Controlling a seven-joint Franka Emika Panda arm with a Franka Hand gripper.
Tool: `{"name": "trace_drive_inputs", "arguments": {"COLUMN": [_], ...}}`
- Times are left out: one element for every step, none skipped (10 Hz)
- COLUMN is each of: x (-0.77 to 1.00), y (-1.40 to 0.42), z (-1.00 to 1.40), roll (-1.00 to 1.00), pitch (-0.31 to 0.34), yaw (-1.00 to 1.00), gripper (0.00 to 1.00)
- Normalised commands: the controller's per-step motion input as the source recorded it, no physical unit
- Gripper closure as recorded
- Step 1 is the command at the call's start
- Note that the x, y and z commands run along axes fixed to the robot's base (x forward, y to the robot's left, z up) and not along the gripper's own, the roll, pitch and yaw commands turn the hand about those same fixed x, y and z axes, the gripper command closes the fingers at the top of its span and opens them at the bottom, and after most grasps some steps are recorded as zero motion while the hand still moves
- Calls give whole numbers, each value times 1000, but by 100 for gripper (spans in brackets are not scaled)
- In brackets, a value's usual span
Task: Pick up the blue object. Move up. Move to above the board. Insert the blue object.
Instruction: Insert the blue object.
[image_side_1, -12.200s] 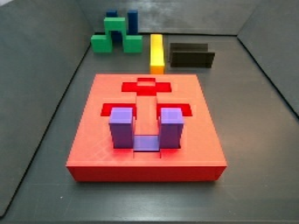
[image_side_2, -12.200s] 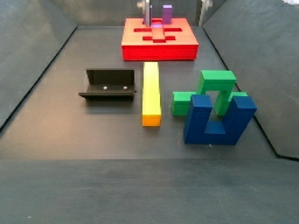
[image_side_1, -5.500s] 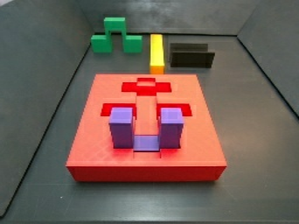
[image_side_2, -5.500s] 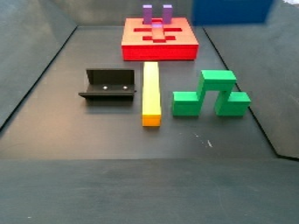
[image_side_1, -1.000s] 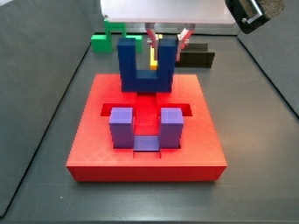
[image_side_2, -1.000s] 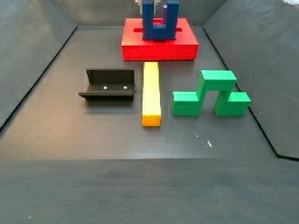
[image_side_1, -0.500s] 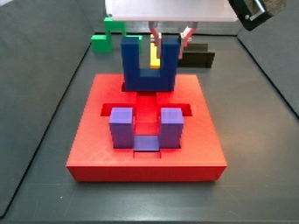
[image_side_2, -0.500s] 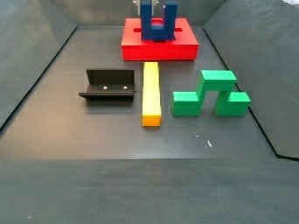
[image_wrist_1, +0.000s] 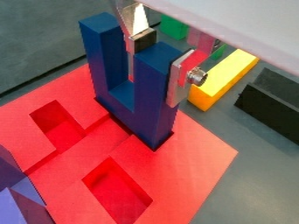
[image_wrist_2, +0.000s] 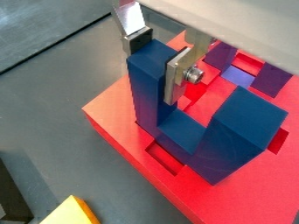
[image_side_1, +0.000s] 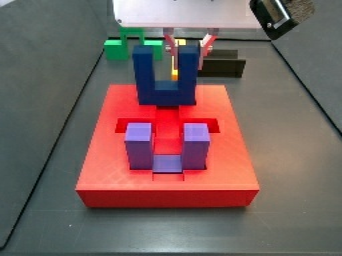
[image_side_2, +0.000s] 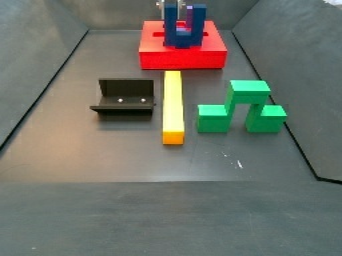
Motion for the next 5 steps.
{"name": "trace_drive_inputs", "arguments": {"x": [9,74,91,46,11], "y": [0,0,0,0,0], "z": [-120,-251,-326,-369,-469], "roll": [0,96,153,169,186], "pitch": [0,0,0,0,0], "yaw": [0,0,0,0,0], "gripper": [100,100,100,100,100]}}
